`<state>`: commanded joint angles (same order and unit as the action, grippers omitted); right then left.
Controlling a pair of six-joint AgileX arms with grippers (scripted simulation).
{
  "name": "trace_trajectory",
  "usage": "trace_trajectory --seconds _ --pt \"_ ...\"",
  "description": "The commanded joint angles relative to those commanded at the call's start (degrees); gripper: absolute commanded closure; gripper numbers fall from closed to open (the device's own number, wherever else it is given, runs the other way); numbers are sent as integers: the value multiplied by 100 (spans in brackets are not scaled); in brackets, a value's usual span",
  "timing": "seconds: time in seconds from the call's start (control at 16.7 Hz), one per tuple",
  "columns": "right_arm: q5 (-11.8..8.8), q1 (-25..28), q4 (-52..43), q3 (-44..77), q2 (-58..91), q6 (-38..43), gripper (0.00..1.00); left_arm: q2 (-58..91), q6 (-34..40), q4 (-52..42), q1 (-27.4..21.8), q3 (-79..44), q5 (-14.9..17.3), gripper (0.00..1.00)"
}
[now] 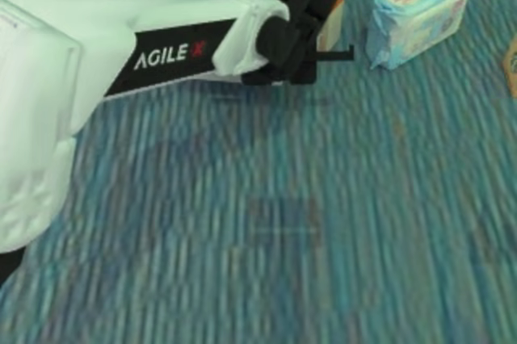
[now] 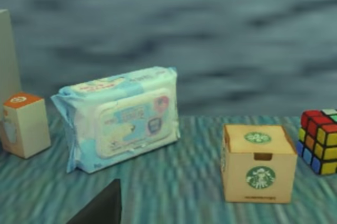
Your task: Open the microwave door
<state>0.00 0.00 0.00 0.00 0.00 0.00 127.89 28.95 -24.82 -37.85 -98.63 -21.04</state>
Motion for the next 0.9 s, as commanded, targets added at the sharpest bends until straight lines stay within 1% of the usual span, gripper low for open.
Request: trace_trajectory --seconds 0.72,0.9 --pt "0 0 0 0 0 0 0 0 0 0 0 0 0 100" --pt "0 0 0 0 0 0 0 -12 -27 37 -33 60 60 100"
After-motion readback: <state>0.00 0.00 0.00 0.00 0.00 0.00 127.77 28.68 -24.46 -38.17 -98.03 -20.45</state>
